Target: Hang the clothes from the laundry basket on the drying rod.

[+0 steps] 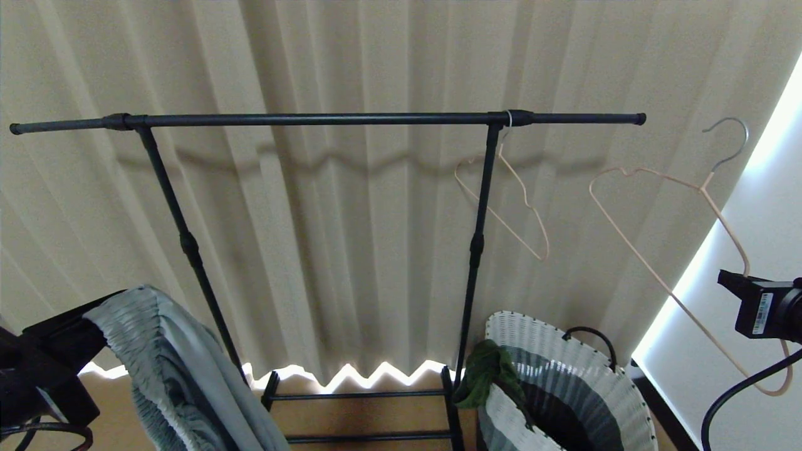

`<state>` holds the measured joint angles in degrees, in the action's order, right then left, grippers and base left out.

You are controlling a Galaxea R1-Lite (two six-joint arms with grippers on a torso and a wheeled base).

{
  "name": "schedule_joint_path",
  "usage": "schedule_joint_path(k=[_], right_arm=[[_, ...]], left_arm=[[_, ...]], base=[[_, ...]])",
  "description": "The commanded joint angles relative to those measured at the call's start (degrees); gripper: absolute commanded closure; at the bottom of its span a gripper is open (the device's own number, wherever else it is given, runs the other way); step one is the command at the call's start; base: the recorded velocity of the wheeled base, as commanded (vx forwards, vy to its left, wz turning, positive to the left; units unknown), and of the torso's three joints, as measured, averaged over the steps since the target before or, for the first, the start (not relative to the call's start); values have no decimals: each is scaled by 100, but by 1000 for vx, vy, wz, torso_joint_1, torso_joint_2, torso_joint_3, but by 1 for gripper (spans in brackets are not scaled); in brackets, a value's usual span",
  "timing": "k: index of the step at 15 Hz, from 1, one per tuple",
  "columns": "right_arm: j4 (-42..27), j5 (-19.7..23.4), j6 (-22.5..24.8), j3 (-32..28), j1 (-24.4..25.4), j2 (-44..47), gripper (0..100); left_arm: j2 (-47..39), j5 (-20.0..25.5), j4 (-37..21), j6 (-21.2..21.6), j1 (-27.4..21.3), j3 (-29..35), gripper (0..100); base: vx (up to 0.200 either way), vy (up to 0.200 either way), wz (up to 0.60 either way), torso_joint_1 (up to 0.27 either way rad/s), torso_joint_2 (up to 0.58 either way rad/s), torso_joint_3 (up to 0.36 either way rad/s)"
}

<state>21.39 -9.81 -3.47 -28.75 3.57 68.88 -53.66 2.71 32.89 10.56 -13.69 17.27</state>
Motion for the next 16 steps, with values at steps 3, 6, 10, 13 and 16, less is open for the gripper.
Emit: schedule_joint_path(k=[3,6,10,13,16], right_arm=[[111,322,-13,53,3,-182,100],[119,929,-22,141,12,-507,100],[111,1843,-74,370,100,-955,100],[93,1860,-48,475,355,-858,100],[93,1860,-39,475,364,-823,100]], left_arm=[[-39,2,7,-1,-2,4,100],[-30,2,7,-1,-11,13,100],[-39,11,7,-1,-11,13,100],[-39,2,7,-1,-11,13,100],[-39,11,7,-1,-11,22,100]], base=[[0,0,0,0,0,0],[0,0,0,0,0,0],[0,0,0,0,0,0],[0,67,0,2,2,-1],[0,200,0,-1,-2,7]])
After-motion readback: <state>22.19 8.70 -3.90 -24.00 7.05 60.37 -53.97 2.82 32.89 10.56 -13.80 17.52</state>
